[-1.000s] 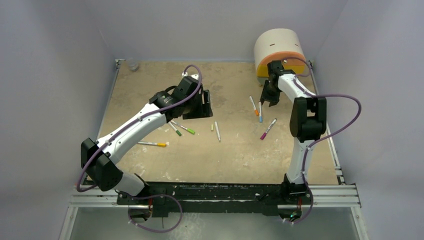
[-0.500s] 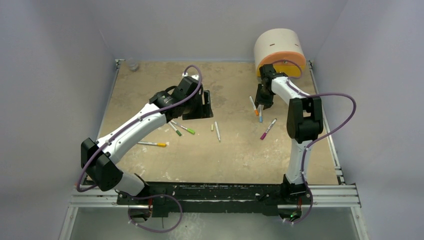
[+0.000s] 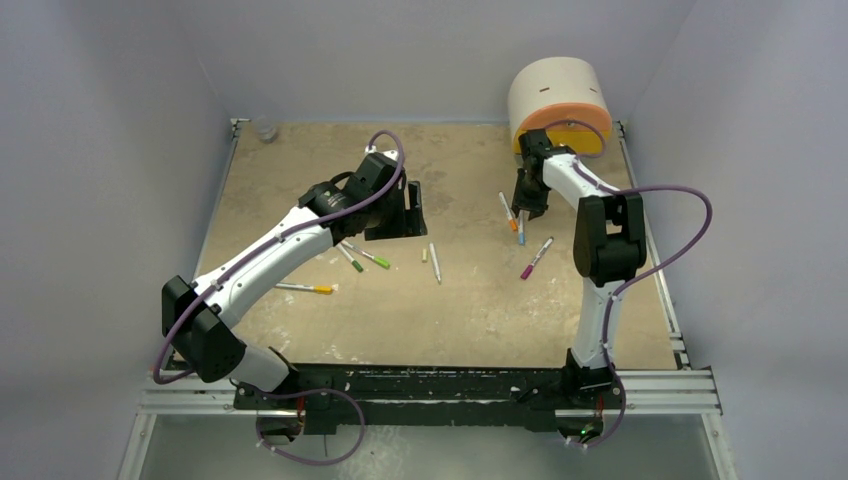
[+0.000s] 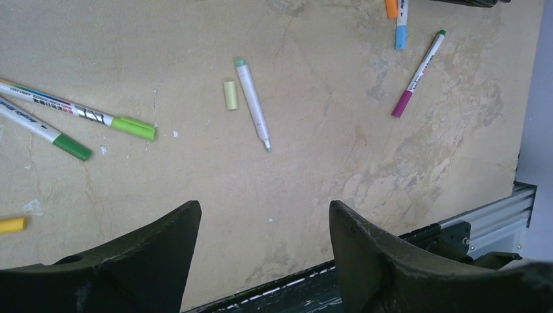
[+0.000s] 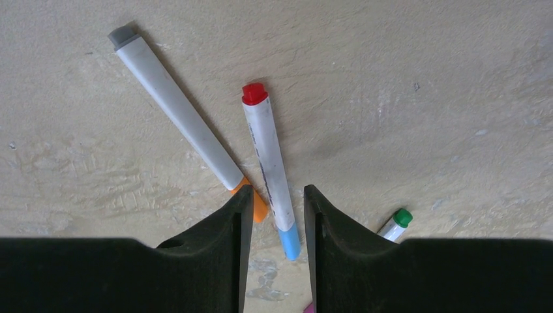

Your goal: Open the pen caps

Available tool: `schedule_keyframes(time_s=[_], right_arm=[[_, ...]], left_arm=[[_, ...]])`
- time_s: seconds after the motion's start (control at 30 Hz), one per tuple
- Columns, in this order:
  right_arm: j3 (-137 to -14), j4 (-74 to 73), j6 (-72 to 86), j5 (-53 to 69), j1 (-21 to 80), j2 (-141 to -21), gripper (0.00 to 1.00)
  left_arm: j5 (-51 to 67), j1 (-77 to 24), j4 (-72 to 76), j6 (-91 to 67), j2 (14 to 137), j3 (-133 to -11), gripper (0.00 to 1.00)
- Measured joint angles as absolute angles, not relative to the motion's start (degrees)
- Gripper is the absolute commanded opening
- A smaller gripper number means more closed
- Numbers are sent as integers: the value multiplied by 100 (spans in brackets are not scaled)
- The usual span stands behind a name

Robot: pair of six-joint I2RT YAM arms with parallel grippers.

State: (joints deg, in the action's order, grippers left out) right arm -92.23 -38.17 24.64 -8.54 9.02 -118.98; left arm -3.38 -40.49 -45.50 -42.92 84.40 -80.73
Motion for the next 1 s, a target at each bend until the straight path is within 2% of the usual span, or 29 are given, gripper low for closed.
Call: schedule_keyframes(time_s=[0.47, 0.5, 0.57, 0.63, 1.0], right_arm=[[-8801, -3675, 2443, -1100, 1107, -11887, 32], [-8799, -3658, 2438, -1111, 1131, -11887, 30], [-8785, -3634, 2436, -1114, 1162, -11887, 18], [-8772, -3590, 2436, -1100, 1170, -11885, 13], [-8547, -3734, 2408, -956, 1173, -11500, 3]], left_arm=[[-318, -4049, -4550, -4294, 8440, -8071, 70], [-318, -4049, -4550, -4292, 8440, -8071, 70], [-316, -4049, -4550, -4294, 8440, -8071, 70], [-318, -4049, -4552, -4292, 8440, -8066, 71], [-185, -4051, -4530, -4287, 8359, -7992, 71]])
